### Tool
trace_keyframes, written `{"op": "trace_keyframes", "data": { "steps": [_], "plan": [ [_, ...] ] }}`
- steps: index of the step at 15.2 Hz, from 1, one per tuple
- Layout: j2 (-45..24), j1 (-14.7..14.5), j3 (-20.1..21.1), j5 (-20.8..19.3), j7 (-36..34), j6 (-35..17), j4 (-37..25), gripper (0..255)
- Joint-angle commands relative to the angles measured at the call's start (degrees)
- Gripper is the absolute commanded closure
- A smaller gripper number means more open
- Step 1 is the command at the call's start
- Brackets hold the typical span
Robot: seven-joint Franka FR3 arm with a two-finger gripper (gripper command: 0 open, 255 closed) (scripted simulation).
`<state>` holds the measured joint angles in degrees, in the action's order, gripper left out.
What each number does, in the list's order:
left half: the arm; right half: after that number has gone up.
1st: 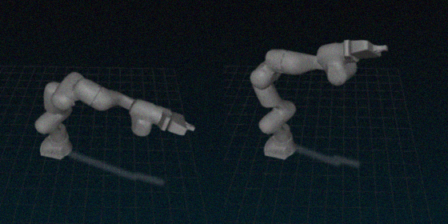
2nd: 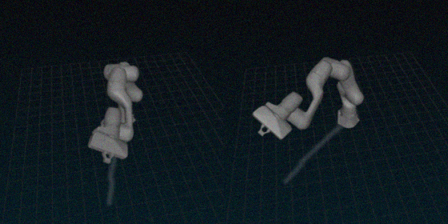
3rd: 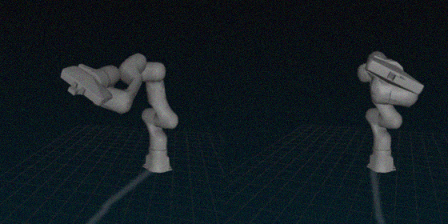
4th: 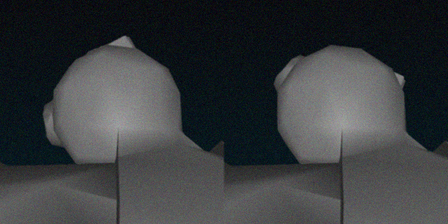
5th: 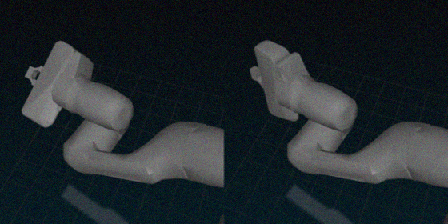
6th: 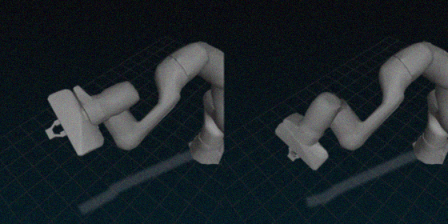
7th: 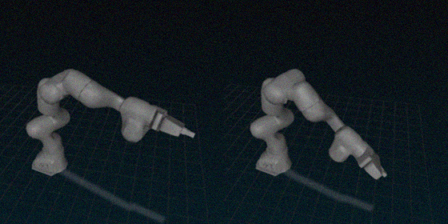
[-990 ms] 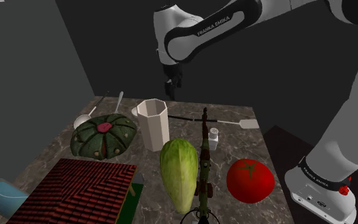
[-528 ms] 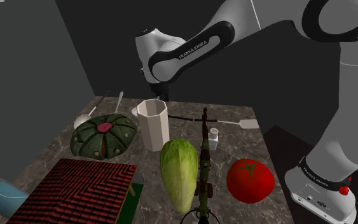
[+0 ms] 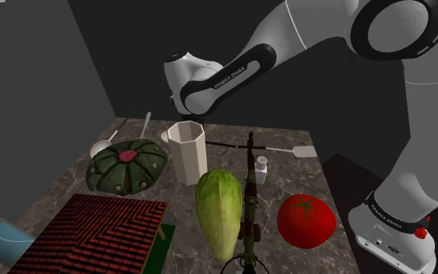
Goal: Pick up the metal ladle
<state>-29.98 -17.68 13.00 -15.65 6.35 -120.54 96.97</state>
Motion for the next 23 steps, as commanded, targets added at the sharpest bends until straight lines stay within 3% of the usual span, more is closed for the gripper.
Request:
{"op": "trace_keyframes", "data": {
  "steps": [1, 2, 11, 23],
  "plan": [
    [-0.2, 0.0, 0.0, -0.1, -0.2, -0.7, 0.6, 0],
    [-0.3, -0.1, 0.0, -0.1, -0.2, -0.7, 0.4, 255],
    [-0.2, 0.0, 0.0, -0.1, -0.2, -0.7, 0.6, 255],
    [4.2, 0.3, 0.8, 1.5, 1.5, 6.3, -2.3, 255]
  ]
}}
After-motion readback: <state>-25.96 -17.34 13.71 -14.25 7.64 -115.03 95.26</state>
